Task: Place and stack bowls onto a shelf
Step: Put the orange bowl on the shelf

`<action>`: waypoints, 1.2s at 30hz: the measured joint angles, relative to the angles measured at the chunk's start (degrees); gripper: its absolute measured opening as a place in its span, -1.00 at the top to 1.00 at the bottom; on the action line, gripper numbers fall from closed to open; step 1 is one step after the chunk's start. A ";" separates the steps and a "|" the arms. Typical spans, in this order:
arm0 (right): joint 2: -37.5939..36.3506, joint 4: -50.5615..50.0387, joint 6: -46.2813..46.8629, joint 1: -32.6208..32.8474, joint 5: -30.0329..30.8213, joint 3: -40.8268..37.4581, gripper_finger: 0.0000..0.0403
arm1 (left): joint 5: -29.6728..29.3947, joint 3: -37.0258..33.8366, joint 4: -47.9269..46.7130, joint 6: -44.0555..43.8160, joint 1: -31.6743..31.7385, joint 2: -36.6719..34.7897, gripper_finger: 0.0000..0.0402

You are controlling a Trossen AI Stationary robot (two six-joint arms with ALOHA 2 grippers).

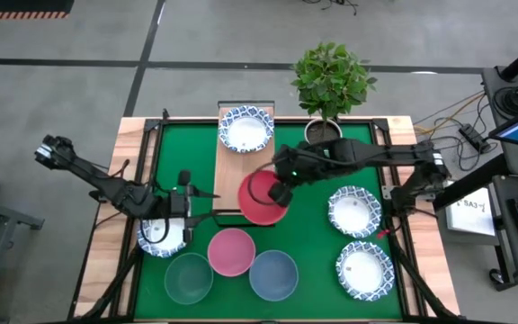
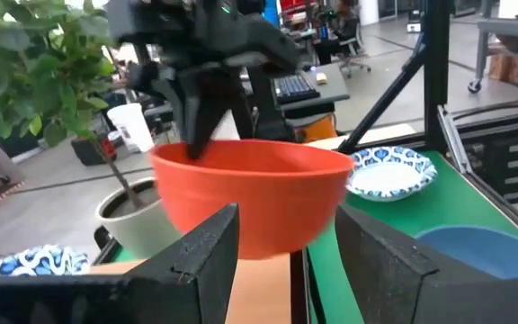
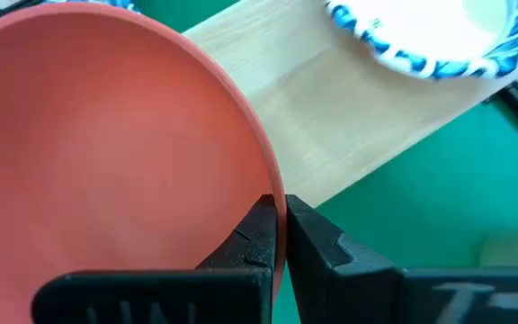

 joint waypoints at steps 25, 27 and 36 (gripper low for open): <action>10.32 -1.85 -4.91 -7.98 -0.16 8.39 0.96 | 0.04 -0.11 -1.47 -0.96 -0.20 -1.40 0.16; 10.65 -1.87 -5.29 -8.08 -0.04 8.39 0.96 | 0.04 -0.11 -1.47 -0.97 -0.20 -1.45 0.16; 11.08 1.14 -5.75 -8.09 0.03 8.10 0.81 | 0.05 -0.11 -1.56 -0.97 -0.20 -1.50 0.16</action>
